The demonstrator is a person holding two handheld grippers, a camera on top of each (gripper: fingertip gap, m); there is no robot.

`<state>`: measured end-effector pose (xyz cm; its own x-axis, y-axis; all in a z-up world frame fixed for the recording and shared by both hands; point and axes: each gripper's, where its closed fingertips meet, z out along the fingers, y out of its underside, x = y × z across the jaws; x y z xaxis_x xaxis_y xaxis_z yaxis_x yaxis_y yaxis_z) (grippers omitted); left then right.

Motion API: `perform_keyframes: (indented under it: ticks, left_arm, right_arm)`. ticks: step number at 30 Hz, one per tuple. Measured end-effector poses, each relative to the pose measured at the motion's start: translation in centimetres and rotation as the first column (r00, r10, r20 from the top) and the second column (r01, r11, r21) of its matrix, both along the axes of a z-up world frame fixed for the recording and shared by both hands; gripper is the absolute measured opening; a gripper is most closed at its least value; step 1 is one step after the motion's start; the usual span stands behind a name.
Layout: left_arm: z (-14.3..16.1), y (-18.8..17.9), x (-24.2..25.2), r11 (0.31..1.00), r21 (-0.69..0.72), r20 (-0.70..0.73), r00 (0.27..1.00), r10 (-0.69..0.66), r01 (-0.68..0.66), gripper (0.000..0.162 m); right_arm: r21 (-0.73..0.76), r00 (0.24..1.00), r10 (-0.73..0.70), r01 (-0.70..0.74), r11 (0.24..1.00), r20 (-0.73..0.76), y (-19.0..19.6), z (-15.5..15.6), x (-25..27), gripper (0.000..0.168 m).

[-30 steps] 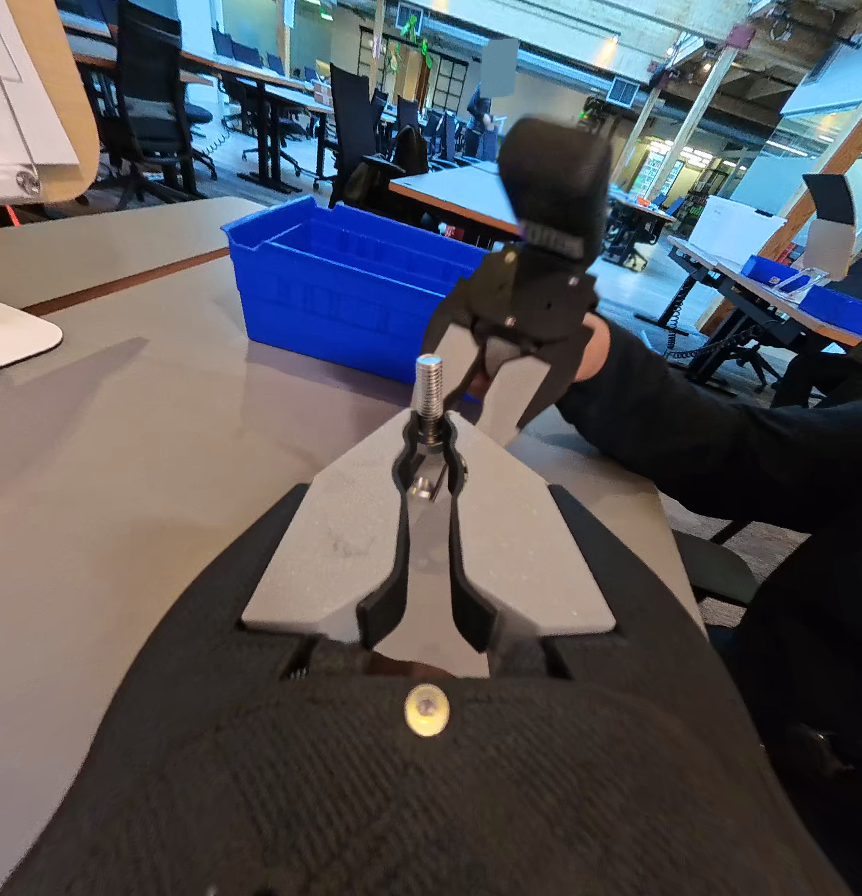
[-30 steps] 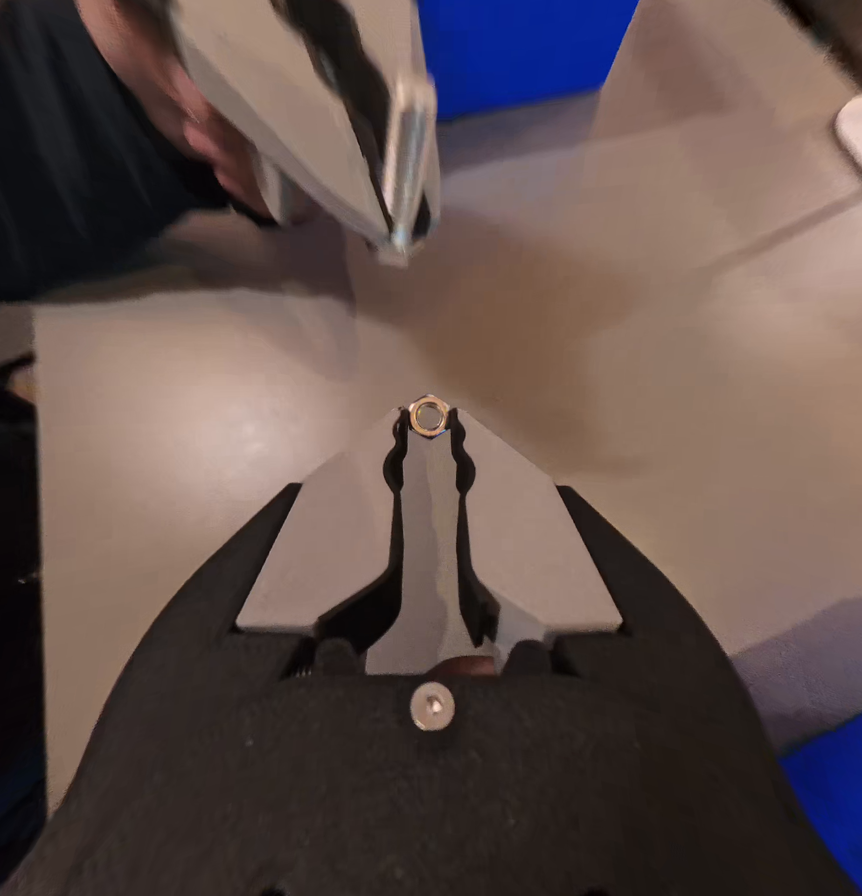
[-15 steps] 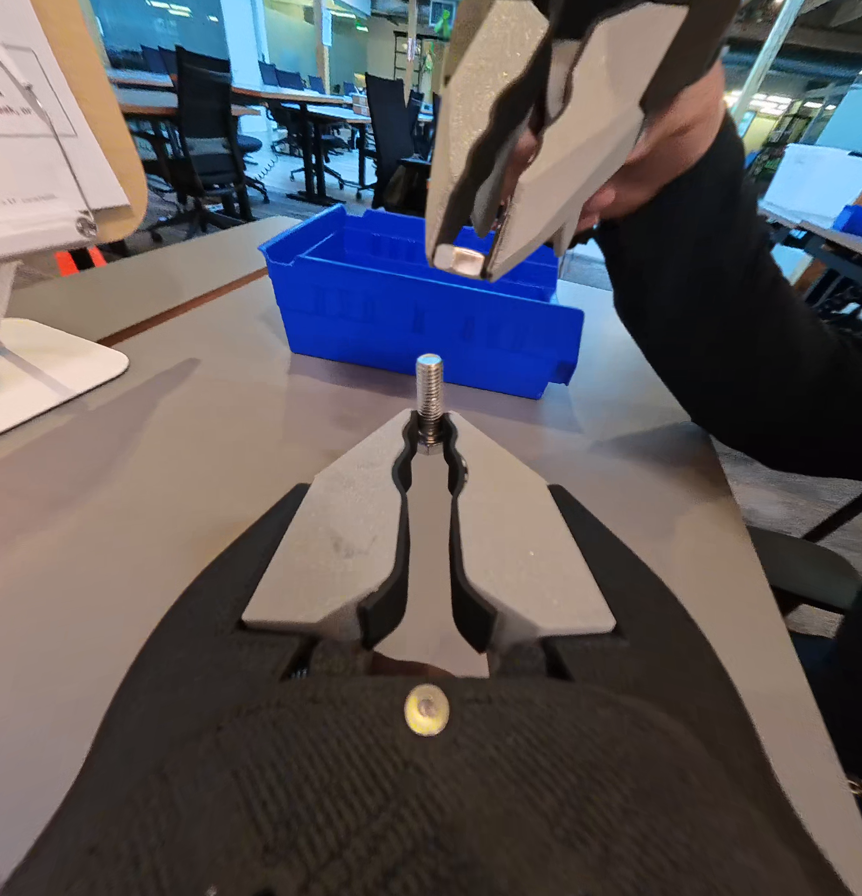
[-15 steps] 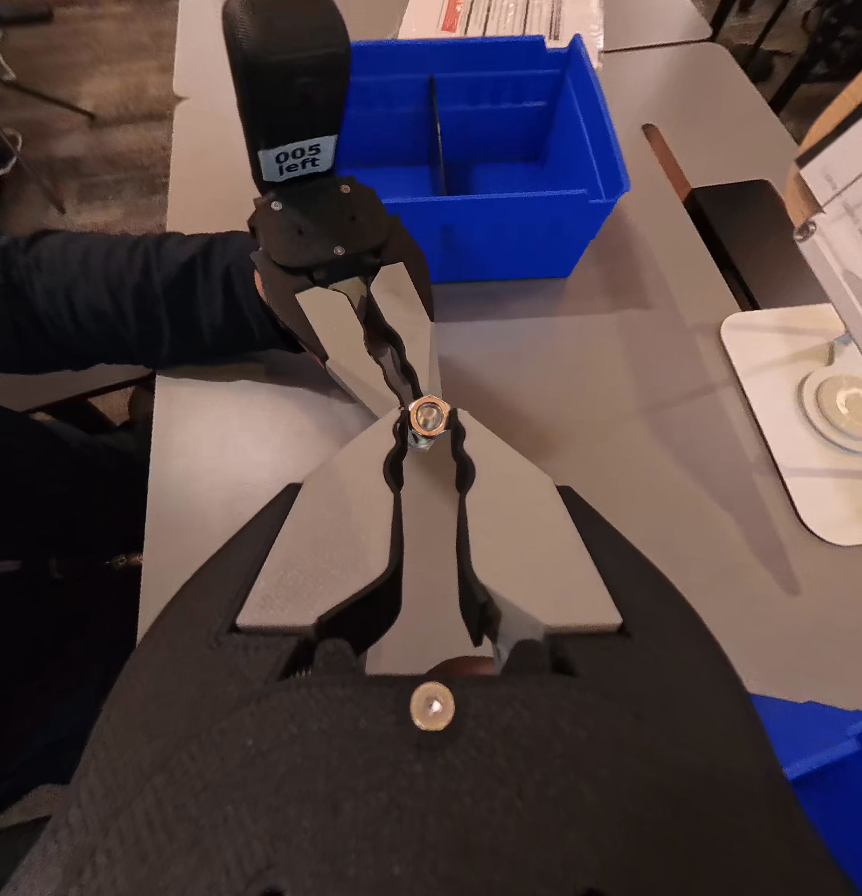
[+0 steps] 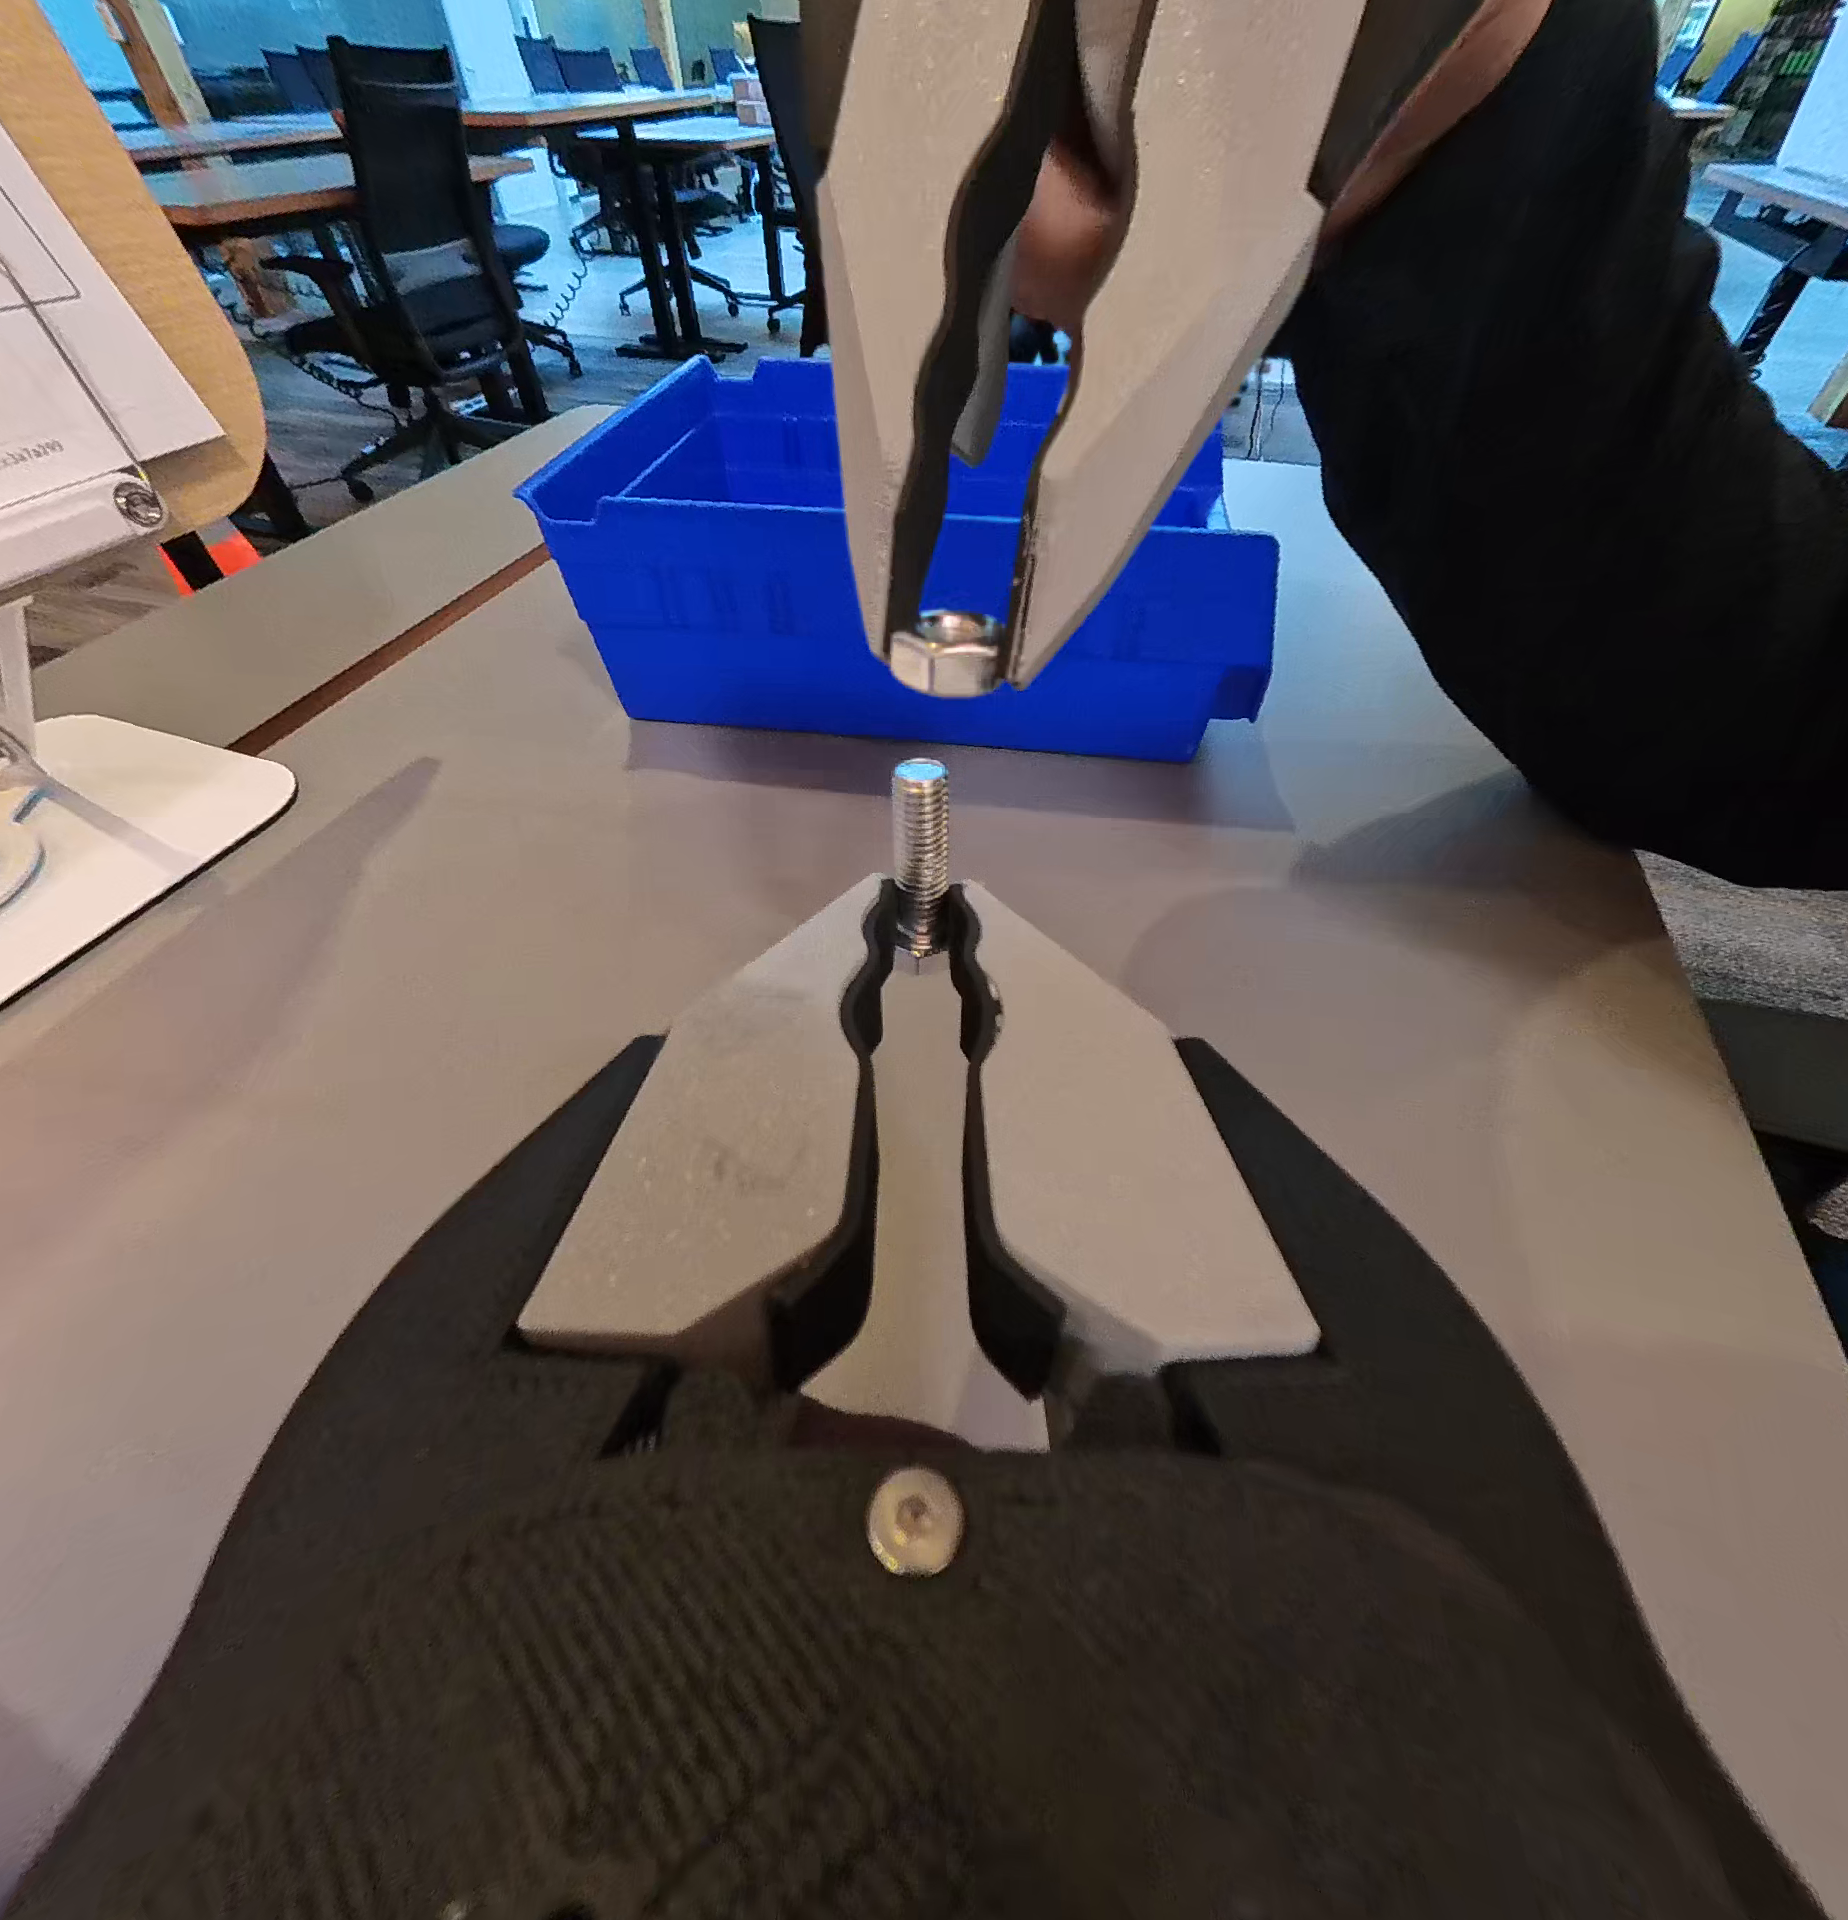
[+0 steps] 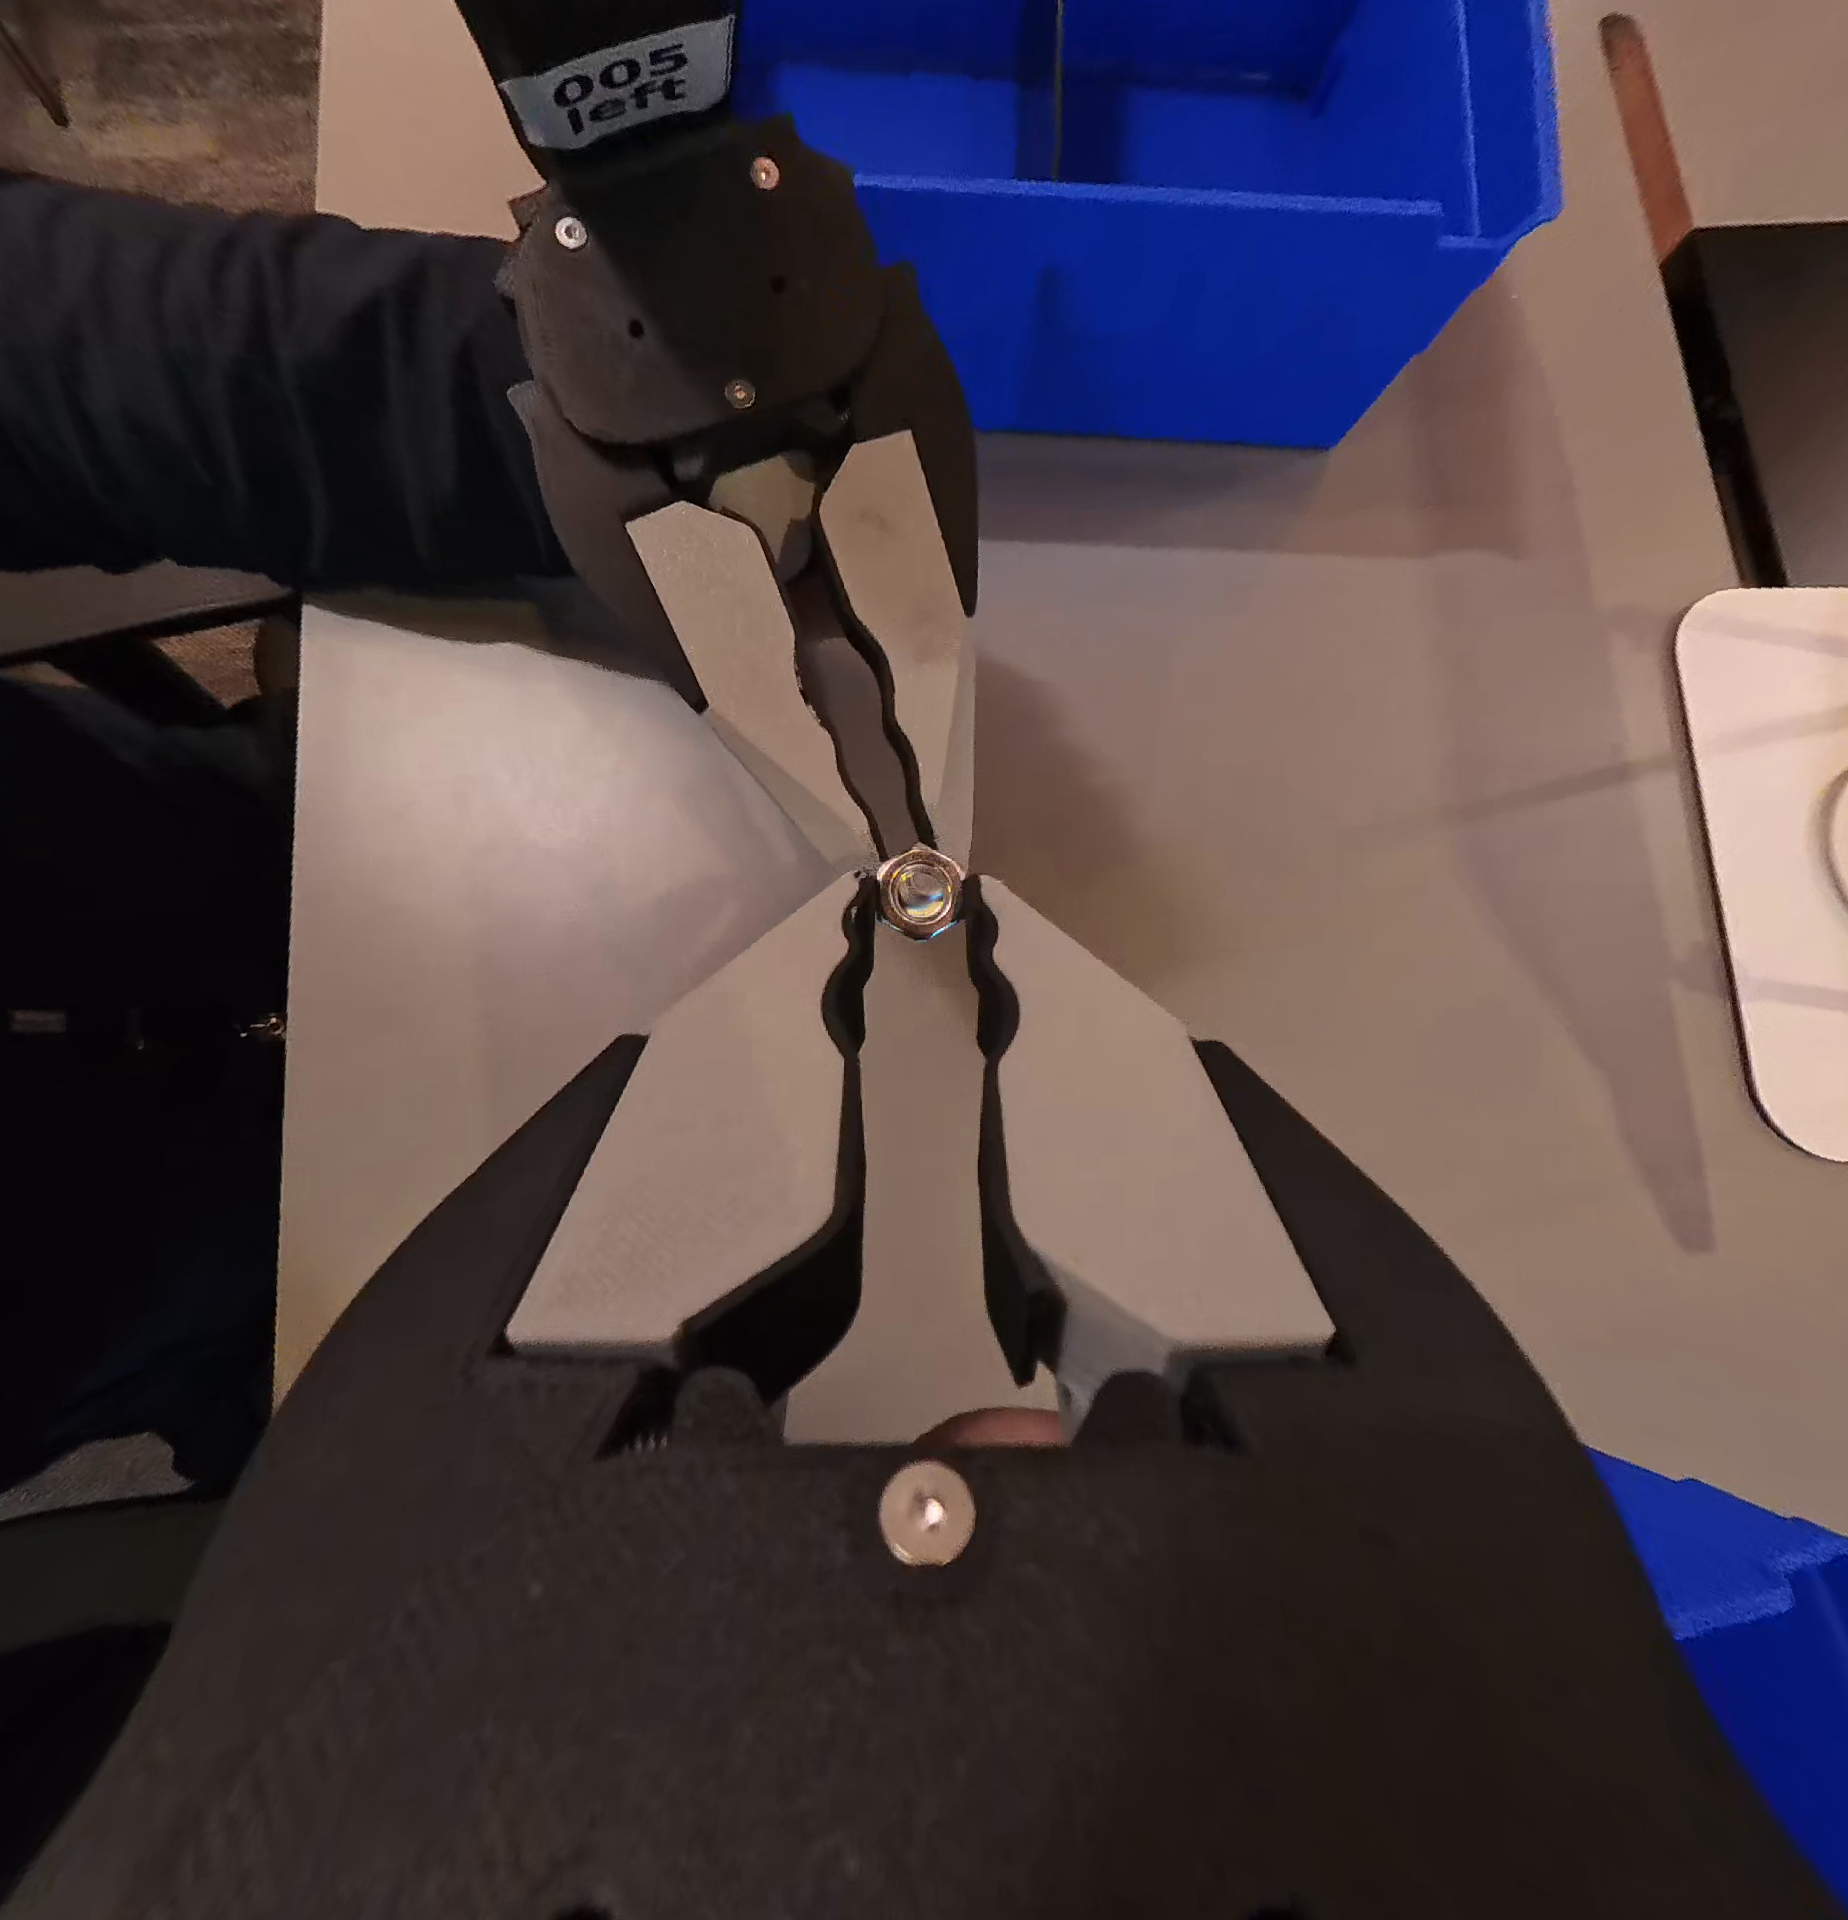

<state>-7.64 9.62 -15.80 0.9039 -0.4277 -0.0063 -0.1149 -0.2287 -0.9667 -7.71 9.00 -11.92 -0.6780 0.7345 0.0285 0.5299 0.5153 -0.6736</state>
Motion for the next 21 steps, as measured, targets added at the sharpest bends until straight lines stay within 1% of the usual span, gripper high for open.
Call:
perform_keyframes:
  ticks: [12, 15, 21]
  left_arm:
    - [0.0, 0.1, 0.4, 1.0, 0.015, -0.019, 1.0, -0.005, 0.005, 0.007]
    - [0.1, 0.2, 0.4, 1.0, 0.023, -0.022, 1.0, -0.004, 0.004, 0.007]
    - [0.8, 0.2, 0.5, 0.999, 0.048, 0.026, 1.0, -0.006, 0.005, 0.007]
  right_arm:
    - [0.037, 0.999, -0.007, 0.005, 0.999, 0.044, -0.3, -1.4, -0.3, 0.014]
    - [0.017, 0.999, -0.004, 0.003, 1.0, 0.045, -0.3, -1.3, -0.2, 0.014]
    - [-0.022, 1.0, -0.004, 0.005, 1.0, 0.026, -0.3, -0.7, -0.3, 0.014]
